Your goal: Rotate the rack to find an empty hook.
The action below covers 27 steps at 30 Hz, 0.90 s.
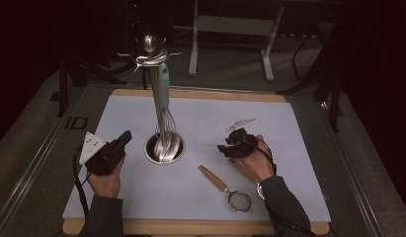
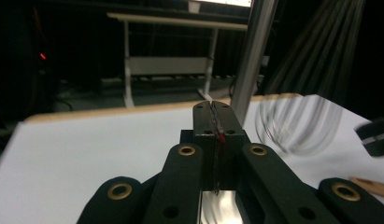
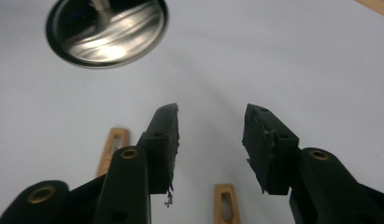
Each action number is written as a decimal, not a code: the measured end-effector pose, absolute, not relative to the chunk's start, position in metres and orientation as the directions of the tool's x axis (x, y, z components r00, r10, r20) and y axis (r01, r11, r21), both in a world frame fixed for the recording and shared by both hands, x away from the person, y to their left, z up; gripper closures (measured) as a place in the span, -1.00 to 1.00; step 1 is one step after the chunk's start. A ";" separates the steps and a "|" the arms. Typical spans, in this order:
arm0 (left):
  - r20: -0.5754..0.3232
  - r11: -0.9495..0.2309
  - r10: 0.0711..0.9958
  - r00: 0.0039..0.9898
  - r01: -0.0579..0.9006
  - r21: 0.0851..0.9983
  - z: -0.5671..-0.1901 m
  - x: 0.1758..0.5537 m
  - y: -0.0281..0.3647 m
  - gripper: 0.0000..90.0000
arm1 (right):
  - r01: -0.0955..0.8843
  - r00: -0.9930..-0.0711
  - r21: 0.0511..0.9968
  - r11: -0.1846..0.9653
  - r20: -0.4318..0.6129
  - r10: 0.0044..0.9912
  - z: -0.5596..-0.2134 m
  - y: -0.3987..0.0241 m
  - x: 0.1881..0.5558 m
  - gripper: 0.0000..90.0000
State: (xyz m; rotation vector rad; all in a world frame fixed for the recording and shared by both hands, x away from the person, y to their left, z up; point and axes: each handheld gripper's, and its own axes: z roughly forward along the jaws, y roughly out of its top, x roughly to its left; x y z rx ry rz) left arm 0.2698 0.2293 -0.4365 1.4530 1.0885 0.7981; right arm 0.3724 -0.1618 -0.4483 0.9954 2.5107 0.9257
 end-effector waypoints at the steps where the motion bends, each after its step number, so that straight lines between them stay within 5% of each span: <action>1: -0.091 0.027 0.932 0.350 0.183 0.983 -0.434 0.271 0.229 1.00 | 0.511 -0.717 0.662 0.547 -0.023 0.697 -0.450 -0.164 0.370 0.19; 10: -0.070 0.044 0.918 0.390 0.074 0.996 -0.405 0.282 0.223 1.00 | 0.589 -0.605 0.654 0.476 -0.034 0.795 -0.477 -0.203 0.355 0.20; 27: -0.027 0.111 0.889 0.456 -0.158 0.981 -0.332 0.284 0.193 1.00 | 0.607 -0.547 0.680 0.411 -0.018 0.837 -0.482 -0.233 0.340 0.16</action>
